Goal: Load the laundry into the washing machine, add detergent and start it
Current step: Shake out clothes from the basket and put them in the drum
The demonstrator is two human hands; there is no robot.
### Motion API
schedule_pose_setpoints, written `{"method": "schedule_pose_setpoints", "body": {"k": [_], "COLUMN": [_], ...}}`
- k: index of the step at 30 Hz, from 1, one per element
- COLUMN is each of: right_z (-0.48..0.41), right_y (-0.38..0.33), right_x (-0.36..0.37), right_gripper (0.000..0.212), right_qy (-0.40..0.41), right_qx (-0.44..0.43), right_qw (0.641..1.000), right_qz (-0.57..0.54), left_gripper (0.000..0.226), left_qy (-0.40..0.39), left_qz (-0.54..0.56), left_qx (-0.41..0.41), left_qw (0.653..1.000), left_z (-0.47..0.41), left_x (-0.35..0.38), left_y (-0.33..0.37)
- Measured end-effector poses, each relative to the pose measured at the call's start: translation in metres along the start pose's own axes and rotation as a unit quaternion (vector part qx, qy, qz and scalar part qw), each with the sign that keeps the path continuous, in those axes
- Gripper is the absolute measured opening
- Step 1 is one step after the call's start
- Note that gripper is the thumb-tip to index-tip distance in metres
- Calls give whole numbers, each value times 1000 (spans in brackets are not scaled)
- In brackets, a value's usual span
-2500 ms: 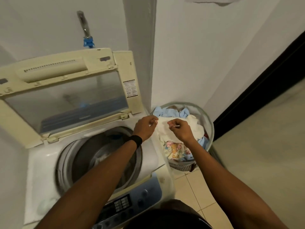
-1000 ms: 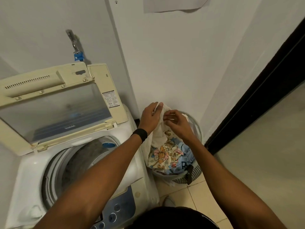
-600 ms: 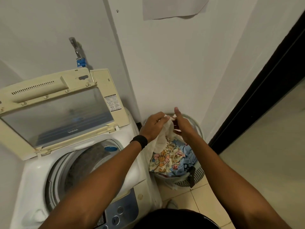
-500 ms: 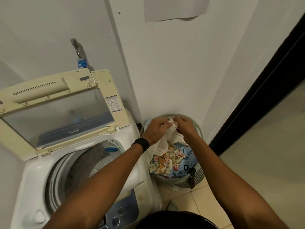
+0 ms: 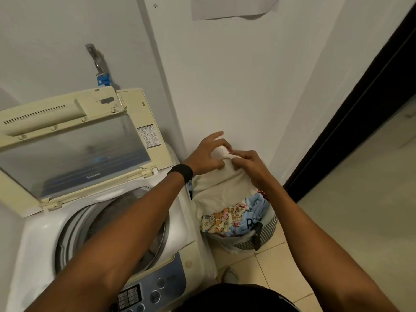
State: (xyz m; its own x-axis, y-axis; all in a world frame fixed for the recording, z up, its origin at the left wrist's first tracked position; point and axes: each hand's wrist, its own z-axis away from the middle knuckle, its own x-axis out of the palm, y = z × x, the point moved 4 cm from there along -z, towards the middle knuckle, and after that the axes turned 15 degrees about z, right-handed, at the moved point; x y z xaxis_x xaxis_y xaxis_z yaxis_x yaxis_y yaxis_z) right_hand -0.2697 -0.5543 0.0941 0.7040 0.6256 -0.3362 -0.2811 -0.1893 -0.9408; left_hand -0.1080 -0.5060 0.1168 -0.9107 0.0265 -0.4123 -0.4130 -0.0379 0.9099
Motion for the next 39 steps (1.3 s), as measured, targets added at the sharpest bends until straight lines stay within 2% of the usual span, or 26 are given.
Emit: {"method": "schedule_pose_setpoints", "body": {"k": [2,5,9,13,15,17,20,22,23,26,30,34,39], "right_z": [-1,-2,-5,-10,-13,-15,-16,-15,-16,-16,-13,-14,-19], "right_y": [2,3,8,5,4,5,3,-1,-4,-4,-1,-9,-15], "right_x": [-3,-11,-11,-8,-8,-7,-4,-2,-3,-8,-16,-4,-5], "right_gripper": [31,19,4,16,16,10,11,14,14,13,22,18,16], "right_qy": [22,95,133,162,164,154,145,149,152,159,150,84,124], "right_qx": [1,5,16,30,38,45,33,20,15,6,16,-16,-41], "right_qw": [1000,995,990,984,984,985,986,986,986,986,988,994,991], "right_qz": [5,13,-39,-62,-63,-65,-73,-72,-66,-48,7,66,32], "left_gripper": [34,38,20,13,5,10,41,60,57,19,18,8,17], "left_qy": [-15,-21,17,64,70,70,38,41,61,141,212,202,220], "left_qz": [-43,-82,-96,-77,-28,8,18,-3,-4,39,148,180,187], "left_qx": [8,-16,-35,-11,-2,-14,-37,-18,5,38,26,56,57], "left_qw": [999,996,995,995,997,997,998,999,998,988,966,961,956], "left_z": [1,5,13,19,23,27,30,31,30,27,24,15,11], "left_x": [-1,-4,-11,-15,-14,-9,6,17,19,10,-20,-29,-27], "left_y": [-1,-8,-14,-21,-27,-34,-38,-35,-33,-30,-25,-9,-8]}}
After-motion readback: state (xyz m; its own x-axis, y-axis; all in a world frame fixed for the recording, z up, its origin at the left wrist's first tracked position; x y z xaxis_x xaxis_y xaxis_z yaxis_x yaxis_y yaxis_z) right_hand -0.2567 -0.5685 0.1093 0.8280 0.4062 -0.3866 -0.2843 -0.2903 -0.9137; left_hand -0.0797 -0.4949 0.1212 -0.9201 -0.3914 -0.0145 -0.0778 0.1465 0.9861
